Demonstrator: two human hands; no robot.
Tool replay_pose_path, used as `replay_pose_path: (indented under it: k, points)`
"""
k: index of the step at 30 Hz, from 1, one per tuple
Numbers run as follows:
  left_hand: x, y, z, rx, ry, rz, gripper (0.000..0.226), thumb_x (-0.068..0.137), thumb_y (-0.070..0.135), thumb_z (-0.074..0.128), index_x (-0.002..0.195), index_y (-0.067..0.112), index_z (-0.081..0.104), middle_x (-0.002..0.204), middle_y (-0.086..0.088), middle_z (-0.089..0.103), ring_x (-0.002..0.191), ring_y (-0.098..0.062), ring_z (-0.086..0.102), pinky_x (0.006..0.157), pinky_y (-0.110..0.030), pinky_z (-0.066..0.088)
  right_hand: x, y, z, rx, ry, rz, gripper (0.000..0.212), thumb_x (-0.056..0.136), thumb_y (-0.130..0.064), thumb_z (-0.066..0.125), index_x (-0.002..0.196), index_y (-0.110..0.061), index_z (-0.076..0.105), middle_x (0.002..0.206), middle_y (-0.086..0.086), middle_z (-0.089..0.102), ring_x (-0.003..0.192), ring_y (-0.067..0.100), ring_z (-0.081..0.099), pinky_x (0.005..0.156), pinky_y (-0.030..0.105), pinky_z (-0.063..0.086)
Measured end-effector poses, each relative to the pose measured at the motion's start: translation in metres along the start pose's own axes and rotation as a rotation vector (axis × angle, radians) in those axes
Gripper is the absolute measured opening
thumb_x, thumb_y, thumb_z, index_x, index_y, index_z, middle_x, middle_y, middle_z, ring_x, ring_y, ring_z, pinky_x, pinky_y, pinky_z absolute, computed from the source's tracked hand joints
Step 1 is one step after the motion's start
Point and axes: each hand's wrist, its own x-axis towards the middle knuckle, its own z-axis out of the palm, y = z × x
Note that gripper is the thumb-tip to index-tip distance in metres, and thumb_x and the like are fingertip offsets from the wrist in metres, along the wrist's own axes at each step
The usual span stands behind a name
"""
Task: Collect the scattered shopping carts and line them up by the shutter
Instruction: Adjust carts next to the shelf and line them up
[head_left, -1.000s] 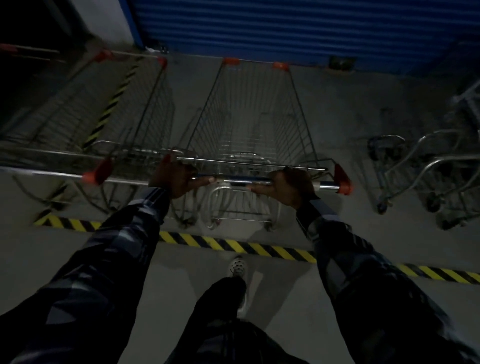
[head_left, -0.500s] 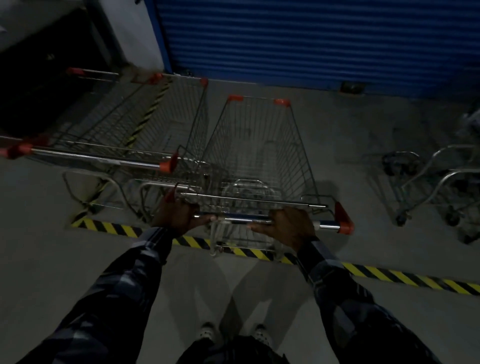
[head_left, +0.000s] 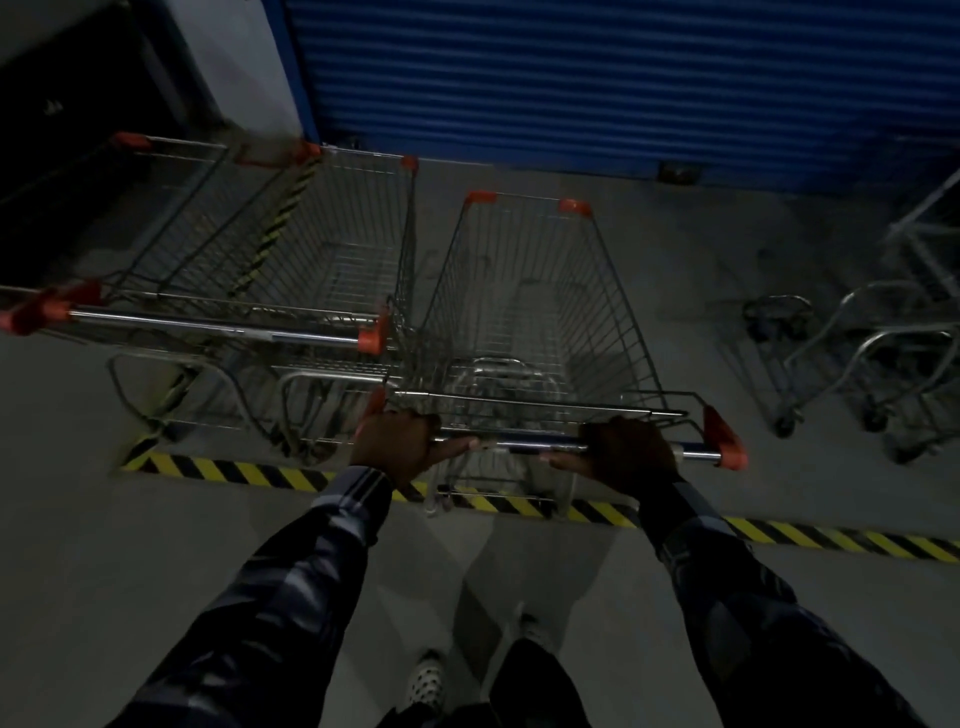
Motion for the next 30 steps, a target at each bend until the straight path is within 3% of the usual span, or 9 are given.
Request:
replay_pose_path:
  k: [4, 11, 13, 15, 17, 19, 23, 26, 30]
  points:
    - [0.037, 0.003, -0.01, -0.036, 0.004, -0.016, 0.103, 0.068, 0.093, -0.008, 0.082, 0.025, 0.069, 0.069, 0.001, 0.069, 0.085, -0.018, 0.069, 0.118, -0.052, 0.014, 0.038, 0.022, -0.006, 0.045, -0.03, -0.001, 0.077, 0.067, -0.094, 0.028, 0.087, -0.03, 0.067, 0.085, -0.004, 0.068, 0.085, 0.017, 0.065, 0.072, 0.031, 0.05]
    - [0.127, 0.021, -0.013, 0.016, -0.054, 0.027, 0.121, 0.061, 0.085, -0.033, 0.099, 0.032, 0.069, 0.077, 0.002, 0.069, 0.082, -0.019, 0.066, 0.114, -0.055, 0.012, 0.115, 0.087, -0.012, 0.064, -0.029, 0.003, 0.091, 0.056, -0.099, 0.016, 0.091, -0.034, 0.069, 0.088, -0.008, 0.069, 0.088, 0.015, 0.065, 0.075, 0.031, 0.051]
    - [0.154, 0.02, -0.018, -0.012, -0.043, -0.011, 0.11, 0.065, 0.09, -0.018, 0.095, 0.031, 0.07, 0.081, 0.002, 0.072, 0.09, -0.021, 0.066, 0.113, -0.053, 0.011, 0.14, 0.1, -0.015, 0.034, -0.018, -0.004, 0.096, 0.056, -0.101, 0.012, 0.092, -0.033, 0.069, 0.09, -0.007, 0.069, 0.089, 0.016, 0.065, 0.076, 0.031, 0.051]
    - [0.183, 0.014, -0.023, -0.06, -0.041, -0.016, 0.107, 0.065, 0.092, -0.013, 0.104, 0.038, 0.071, 0.1, 0.004, 0.073, 0.106, -0.02, 0.064, 0.115, -0.051, 0.012, 0.165, 0.109, -0.017, 0.028, -0.024, -0.006, 0.088, 0.062, -0.098, 0.02, 0.091, -0.031, 0.068, 0.089, -0.006, 0.069, 0.089, 0.018, 0.066, 0.077, 0.033, 0.052]
    - [0.211, 0.002, -0.024, -0.08, -0.079, 0.023, 0.124, 0.053, 0.091, -0.031, 0.121, 0.048, 0.063, 0.121, 0.009, 0.068, 0.121, -0.018, 0.056, 0.116, -0.05, 0.009, 0.19, 0.114, -0.019, 0.073, -0.013, -0.009, 0.078, 0.067, -0.092, 0.031, 0.088, -0.028, 0.069, 0.088, -0.003, 0.07, 0.089, 0.02, 0.066, 0.079, 0.036, 0.053]
    - [0.237, -0.01, -0.026, -0.061, -0.095, 0.023, 0.138, 0.042, 0.089, -0.04, 0.126, 0.046, 0.061, 0.129, 0.009, 0.065, 0.128, -0.018, 0.051, 0.115, -0.051, 0.01, 0.212, 0.115, -0.021, 0.076, 0.008, -0.028, 0.079, 0.068, -0.09, 0.031, 0.09, -0.024, 0.069, 0.09, 0.001, 0.071, 0.09, 0.023, 0.066, 0.078, 0.036, 0.053]
    - [0.276, -0.026, -0.026, -0.148, -0.133, -0.064, 0.127, 0.05, 0.097, -0.02, 0.119, 0.034, 0.067, 0.127, 0.009, 0.066, 0.131, -0.016, 0.05, 0.118, -0.051, -0.001, 0.246, 0.116, -0.02, 0.032, 0.025, -0.015, 0.081, 0.071, -0.09, 0.03, 0.093, -0.022, 0.069, 0.092, 0.003, 0.072, 0.091, 0.025, 0.067, 0.078, 0.035, 0.053]
    - [0.288, -0.033, -0.019, -0.186, -0.119, -0.072, 0.127, 0.049, 0.101, -0.017, 0.118, 0.035, 0.067, 0.119, 0.011, 0.07, 0.129, -0.014, 0.052, 0.117, -0.05, -0.008, 0.257, 0.117, -0.021, 0.074, 0.004, 0.011, 0.088, 0.065, -0.094, 0.024, 0.093, -0.023, 0.068, 0.093, 0.003, 0.071, 0.093, 0.024, 0.066, 0.081, 0.036, 0.053]
    - [0.283, -0.032, -0.018, -0.197, -0.097, -0.055, 0.119, 0.058, 0.099, -0.014, 0.116, 0.037, 0.068, 0.119, 0.008, 0.071, 0.127, -0.016, 0.055, 0.115, -0.049, -0.011, 0.254, 0.117, -0.02, 0.104, 0.019, 0.012, 0.076, 0.07, -0.089, 0.036, 0.086, -0.021, 0.067, 0.084, 0.001, 0.071, 0.085, 0.023, 0.067, 0.076, 0.035, 0.053]
